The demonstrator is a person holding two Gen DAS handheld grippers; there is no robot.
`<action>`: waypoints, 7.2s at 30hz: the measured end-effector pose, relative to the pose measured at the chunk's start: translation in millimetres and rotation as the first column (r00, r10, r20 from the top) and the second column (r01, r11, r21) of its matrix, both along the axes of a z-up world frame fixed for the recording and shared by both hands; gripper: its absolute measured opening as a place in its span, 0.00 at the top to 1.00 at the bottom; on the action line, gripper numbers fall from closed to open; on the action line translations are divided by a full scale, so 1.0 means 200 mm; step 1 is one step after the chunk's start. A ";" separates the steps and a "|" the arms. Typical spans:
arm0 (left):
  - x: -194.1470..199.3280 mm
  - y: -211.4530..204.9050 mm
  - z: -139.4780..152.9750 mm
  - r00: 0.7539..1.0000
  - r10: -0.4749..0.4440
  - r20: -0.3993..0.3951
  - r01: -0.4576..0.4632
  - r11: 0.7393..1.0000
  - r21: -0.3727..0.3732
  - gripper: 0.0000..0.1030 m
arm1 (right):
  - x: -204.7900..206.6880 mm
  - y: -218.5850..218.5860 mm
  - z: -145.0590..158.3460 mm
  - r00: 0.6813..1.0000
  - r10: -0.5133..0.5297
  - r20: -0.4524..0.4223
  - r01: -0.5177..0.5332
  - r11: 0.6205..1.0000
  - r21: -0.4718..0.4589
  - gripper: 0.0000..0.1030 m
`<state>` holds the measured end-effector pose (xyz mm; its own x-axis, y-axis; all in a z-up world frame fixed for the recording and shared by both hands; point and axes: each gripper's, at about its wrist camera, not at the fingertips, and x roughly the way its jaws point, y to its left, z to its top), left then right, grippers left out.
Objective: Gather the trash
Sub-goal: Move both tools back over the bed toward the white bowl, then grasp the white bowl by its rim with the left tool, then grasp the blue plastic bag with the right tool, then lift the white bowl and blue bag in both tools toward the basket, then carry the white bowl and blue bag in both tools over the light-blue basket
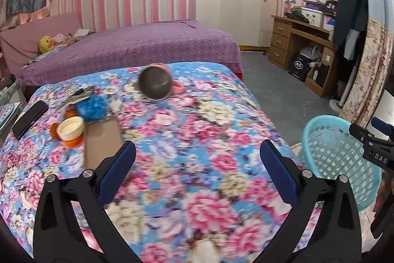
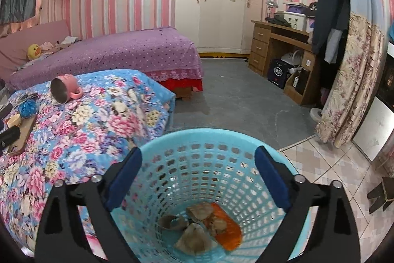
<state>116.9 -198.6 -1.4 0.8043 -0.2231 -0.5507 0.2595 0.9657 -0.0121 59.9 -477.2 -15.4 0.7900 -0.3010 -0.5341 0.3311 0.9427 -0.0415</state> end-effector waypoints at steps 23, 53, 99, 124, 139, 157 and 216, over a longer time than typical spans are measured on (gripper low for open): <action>0.21 0.67 -0.10 0.981 0.187 -0.055 -0.189 0.981 -0.033 0.05 | 0.26 0.43 -0.03 0.994 0.099 -0.039 -0.100 0.995 -0.022 0.05; 0.35 1.14 -0.21 0.937 0.332 -0.113 -0.334 0.942 -0.003 0.05 | 0.66 1.02 -0.04 0.961 0.269 -0.062 -0.272 0.962 -0.037 0.05; 0.47 1.46 -0.11 0.919 0.371 -0.130 -0.384 0.918 -0.096 0.42 | 0.74 1.25 -0.10 0.929 0.361 -0.081 -0.363 0.932 -0.012 0.05; 0.44 1.90 -0.08 0.858 0.498 -0.126 -0.512 0.849 -0.133 0.42 | 1.25 1.93 -0.13 0.805 0.566 -0.179 -0.571 0.821 0.029 0.23; 0.40 1.80 0.00 0.880 0.463 -0.107 -0.476 0.863 -0.168 0.42 | 1.11 1.88 0.01 0.771 0.591 -0.237 -0.624 0.776 -0.091 0.68; 0.15 1.37 0.05 0.934 0.355 -0.046 -0.358 0.923 -0.143 0.42 | 0.40 1.18 0.08 0.889 0.454 -0.065 -0.456 0.889 -0.032 0.68; -0.07 0.25 -0.05 0.993 0.114 -0.019 -0.116 0.990 -0.080 0.42 | -0.03 0.09 0.02 0.995 0.097 0.011 -0.097 0.995 -0.002 0.68</action>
<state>102.5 -148.0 -11.4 0.8193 -0.1736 -0.5465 0.1460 0.9848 -0.0940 53.5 -459.9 -11.1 0.8215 -0.2234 -0.5246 0.2385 0.9703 -0.0397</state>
